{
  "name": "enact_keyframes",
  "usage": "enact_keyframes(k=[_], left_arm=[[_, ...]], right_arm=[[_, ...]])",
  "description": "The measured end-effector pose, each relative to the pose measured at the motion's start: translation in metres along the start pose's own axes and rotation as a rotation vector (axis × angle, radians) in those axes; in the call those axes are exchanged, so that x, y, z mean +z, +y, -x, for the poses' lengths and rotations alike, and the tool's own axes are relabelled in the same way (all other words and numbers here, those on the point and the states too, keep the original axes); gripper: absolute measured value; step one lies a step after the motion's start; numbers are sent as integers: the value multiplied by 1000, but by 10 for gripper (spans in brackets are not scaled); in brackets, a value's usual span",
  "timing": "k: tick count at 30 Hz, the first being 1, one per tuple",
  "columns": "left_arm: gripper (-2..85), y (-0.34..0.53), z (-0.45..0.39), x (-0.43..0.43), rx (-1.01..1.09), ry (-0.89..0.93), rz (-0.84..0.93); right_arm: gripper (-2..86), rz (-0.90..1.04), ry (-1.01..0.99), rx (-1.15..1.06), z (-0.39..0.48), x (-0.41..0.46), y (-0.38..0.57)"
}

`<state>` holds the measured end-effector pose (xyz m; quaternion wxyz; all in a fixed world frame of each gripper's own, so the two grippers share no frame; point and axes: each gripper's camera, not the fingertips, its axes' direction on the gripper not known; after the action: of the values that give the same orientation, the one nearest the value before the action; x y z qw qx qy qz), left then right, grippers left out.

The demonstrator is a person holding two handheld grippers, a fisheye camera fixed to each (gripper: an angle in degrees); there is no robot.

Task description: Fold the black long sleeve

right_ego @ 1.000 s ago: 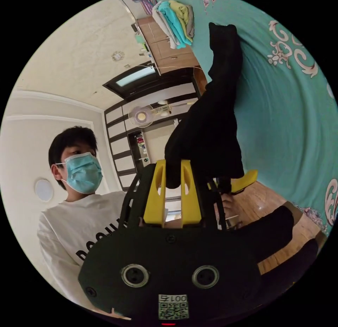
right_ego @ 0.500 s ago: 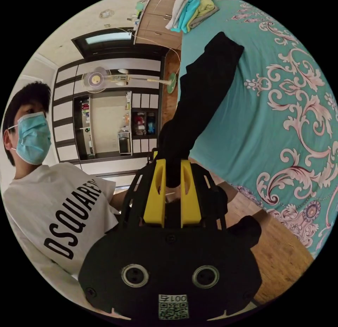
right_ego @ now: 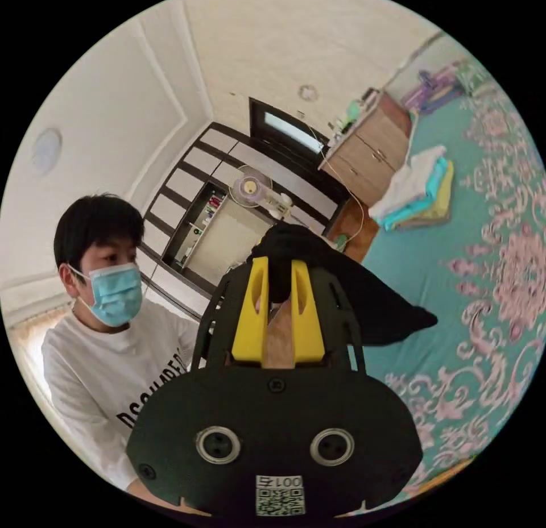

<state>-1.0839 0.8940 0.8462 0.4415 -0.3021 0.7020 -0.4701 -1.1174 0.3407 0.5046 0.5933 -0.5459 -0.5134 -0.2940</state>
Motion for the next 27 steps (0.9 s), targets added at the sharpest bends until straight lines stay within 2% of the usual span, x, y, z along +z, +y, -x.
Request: enact_keyframes(k=[2,4,9,12,15,19,20,23,27], left_arm=[[37,-69,-28,30,27,-73,72],[39,-99,-49,52,19,-105,106],[42,-110,-91,107,60,-251,234],[41,-76,-82,132,25,-396,323],[41,-21,-38,142,-98,-498,378],[38,87,42,136,-464,-567,387],[37,115,52,136,-569,-586,400],[38,157,46,140,-700,-609,430],[40,166,19,145,-786,-581,370]], right_arm=[[107,-23,90,-112,29,-8,-52],[100,-40,126,-147,52,-13,-71],[78,-17,248,-226,100,-18,-49],[61,47,298,-116,84,-11,1],[40,110,282,75,37,7,71],[21,255,408,328,-22,54,185],[25,348,478,354,-24,71,211],[47,547,607,302,0,106,247],[56,582,602,323,28,117,258]])
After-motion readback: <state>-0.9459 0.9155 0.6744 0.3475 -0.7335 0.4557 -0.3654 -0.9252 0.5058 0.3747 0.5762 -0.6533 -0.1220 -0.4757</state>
